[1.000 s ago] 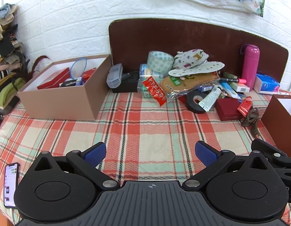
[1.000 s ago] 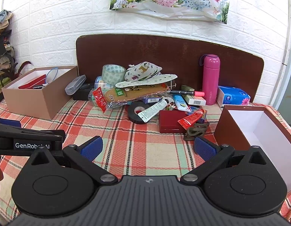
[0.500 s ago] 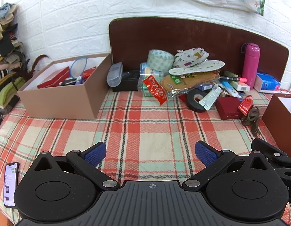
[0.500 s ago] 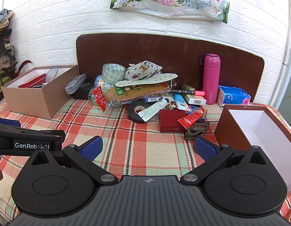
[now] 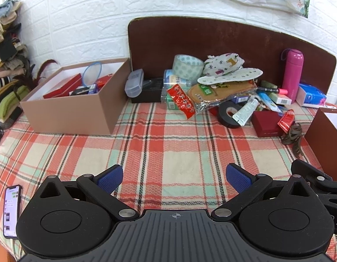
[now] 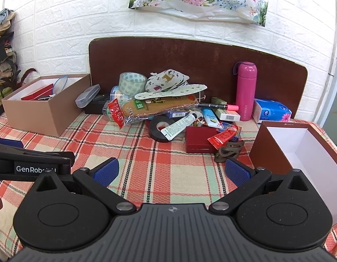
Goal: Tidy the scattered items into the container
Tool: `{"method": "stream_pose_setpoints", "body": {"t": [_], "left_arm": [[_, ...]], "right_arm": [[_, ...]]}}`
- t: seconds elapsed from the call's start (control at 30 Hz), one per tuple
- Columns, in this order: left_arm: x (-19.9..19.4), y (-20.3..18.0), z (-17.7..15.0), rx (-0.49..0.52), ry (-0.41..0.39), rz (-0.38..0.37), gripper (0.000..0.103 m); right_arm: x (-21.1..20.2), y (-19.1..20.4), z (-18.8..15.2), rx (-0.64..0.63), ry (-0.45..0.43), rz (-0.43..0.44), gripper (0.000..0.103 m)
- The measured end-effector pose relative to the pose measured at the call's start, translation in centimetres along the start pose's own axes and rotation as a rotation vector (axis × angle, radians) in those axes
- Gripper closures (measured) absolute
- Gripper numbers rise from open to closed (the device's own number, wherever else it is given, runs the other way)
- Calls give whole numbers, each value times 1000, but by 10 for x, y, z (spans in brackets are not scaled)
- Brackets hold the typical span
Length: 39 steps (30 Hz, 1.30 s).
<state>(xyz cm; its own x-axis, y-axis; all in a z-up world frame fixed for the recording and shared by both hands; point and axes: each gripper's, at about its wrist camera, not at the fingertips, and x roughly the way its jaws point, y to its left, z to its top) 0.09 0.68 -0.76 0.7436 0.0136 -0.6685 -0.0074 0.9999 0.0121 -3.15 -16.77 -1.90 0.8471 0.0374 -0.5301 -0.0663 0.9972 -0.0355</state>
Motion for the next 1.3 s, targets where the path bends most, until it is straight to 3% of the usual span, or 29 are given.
{"method": "stream_pose_setpoints", "body": {"t": [0.83,1.3], "left_arm": [[16,-4,9,3,29,9,0],[74,-16,29,-2,90,4,0]], "right_arm": [[16,-1,5,0,15,7,0],[74,-17,9,-13,89,3,0]]}}
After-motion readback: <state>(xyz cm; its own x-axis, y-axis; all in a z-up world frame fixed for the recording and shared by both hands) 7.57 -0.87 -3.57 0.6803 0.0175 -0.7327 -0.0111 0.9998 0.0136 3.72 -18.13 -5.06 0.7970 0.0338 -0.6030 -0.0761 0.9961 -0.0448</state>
